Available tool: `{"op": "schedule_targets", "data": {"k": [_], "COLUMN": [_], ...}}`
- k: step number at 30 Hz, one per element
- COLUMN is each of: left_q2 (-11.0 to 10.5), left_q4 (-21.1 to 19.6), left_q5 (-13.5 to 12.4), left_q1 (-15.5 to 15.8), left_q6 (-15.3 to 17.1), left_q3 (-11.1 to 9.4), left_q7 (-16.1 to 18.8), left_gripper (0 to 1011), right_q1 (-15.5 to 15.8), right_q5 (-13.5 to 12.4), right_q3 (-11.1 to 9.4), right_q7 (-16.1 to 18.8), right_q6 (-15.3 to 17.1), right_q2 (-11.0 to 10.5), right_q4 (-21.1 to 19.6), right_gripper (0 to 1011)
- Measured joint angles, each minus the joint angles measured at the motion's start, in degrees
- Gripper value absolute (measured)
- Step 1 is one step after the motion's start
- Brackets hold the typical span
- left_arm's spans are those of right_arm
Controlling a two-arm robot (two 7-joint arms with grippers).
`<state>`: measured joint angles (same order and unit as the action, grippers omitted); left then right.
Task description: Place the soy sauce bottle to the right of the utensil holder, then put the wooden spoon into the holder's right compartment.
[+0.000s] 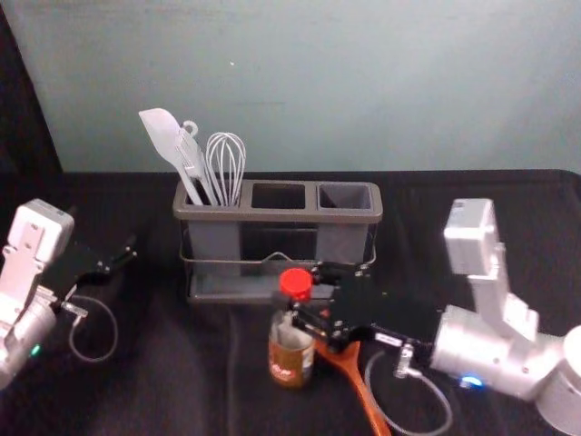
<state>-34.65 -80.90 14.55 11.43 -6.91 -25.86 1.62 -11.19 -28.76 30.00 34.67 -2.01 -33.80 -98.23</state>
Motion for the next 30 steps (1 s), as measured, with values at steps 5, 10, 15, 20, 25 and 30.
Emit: {"op": "schedule_targets", "data": {"k": [5,10,15,20,25,30], "left_q2": [0.0,0.0,0.0,0.0,0.0,0.0], "left_q4": [0.0,0.0,0.0,0.0,0.0,0.0], "left_q5": [0.0,0.0,0.0,0.0,0.0,0.0], "left_q1": [0.0,0.0,0.0,0.0,0.0,0.0], "left_q6": [0.0,0.0,0.0,0.0,0.0,0.0], "left_q3": [0.0,0.0,0.0,0.0,0.0,0.0], "left_q7": [0.0,0.0,0.0,0.0,0.0,0.0], "left_gripper": [1011,1011,1011,1012,1011,1011], "right_q1": [4.7,12.2,17.2,20.9,22.5,21.8], "right_q5": [-0.4,-1.5,-1.7,-1.3,-1.0,-1.5], "right_q3": [-3.4,-9.6,-14.1,-17.9,-20.9,-22.2], "right_q7": [-2.9,-6.9,-9.8,-12.6,-14.2,-14.2], "right_q6": [0.7,0.6,-0.3,-1.3,-1.7,-1.8], "right_q2": [-3.5,-7.8,-9.6,-10.1,-10.0,-8.7], "right_q4": [-5.8,-11.3,-13.1,-13.7,-13.1,-10.7], "right_gripper": [392,393,392,392,393,393]}}
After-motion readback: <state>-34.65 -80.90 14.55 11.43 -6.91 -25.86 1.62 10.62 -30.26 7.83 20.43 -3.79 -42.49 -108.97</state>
